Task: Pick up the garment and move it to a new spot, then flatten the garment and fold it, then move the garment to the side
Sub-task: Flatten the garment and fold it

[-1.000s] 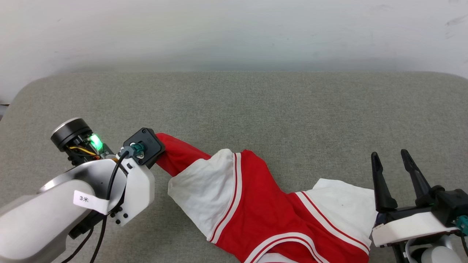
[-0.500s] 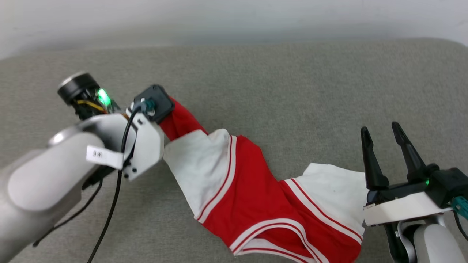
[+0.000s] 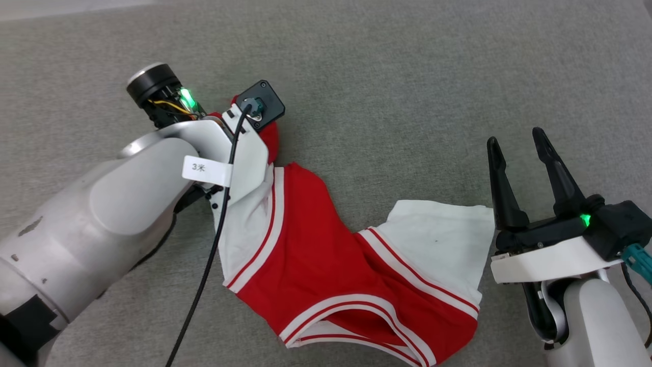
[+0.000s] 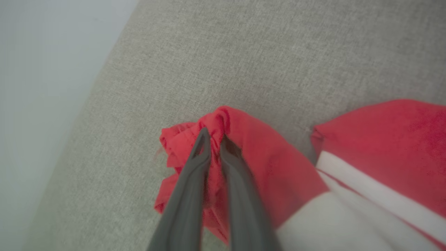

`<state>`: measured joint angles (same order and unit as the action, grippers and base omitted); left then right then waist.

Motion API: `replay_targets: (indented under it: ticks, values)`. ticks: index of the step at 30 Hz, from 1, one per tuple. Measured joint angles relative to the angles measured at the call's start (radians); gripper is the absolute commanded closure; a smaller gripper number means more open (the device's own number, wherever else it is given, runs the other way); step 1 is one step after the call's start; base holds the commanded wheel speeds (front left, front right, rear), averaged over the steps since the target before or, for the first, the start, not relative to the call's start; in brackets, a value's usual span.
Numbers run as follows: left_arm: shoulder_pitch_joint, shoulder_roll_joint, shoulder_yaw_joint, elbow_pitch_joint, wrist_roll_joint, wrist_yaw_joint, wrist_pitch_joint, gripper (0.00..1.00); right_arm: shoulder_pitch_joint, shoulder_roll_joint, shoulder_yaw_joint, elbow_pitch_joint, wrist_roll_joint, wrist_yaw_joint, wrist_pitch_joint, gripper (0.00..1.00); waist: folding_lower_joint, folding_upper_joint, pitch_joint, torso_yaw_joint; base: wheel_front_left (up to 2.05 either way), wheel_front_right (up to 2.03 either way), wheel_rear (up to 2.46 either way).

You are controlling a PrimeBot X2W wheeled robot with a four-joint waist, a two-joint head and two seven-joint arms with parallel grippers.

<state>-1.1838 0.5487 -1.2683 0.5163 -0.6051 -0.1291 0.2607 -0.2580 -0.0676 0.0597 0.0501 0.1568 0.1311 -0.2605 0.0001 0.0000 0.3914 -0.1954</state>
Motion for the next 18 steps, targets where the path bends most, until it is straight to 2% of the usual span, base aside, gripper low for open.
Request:
replay_targets:
  ticks: [4,8,11,12,14,18]
  values:
    - [0.004,-0.03,-0.011,0.023,-0.023,0.0,0.023,1.0,-0.009,0.004,-0.001,-0.002,-0.002,0.0,0.0,0.0,0.0,0.0,0.027,-0.026,0.0,0.0,0.0]
    - [0.031,-0.025,-0.007,0.014,-0.009,0.001,0.053,1.0,-0.01,0.008,-0.004,-0.005,-0.004,0.0,0.0,0.0,0.0,0.0,0.032,-0.035,0.0,0.0,0.0]
    - [0.033,-0.02,-0.01,0.01,-0.022,0.0,0.037,1.0,-0.008,0.009,-0.019,-0.006,-0.008,0.0,0.0,0.0,-0.0001,0.0,0.022,-0.025,0.0,0.0,0.0]
    - [0.033,-0.018,-0.011,0.014,-0.035,0.0,0.026,0.95,-0.007,0.009,-0.023,-0.006,-0.009,0.0,-0.001,0.0,0.0,0.0,0.017,-0.019,0.0,0.0,0.0]
    - [0.027,-0.016,-0.012,0.031,-0.078,0.0,-0.011,0.0,-0.003,0.01,-0.03,-0.007,-0.01,0.0,-0.002,0.0,-0.0001,0.0,0.005,-0.007,0.0,0.0,0.0]
    - [-0.001,-0.015,0.001,0.056,-0.16,0.0,-0.081,0.0,0.021,0.011,-0.041,-0.004,-0.016,0.0,-0.002,0.0,-0.0001,0.0,-0.027,0.021,0.0,0.0,0.0]
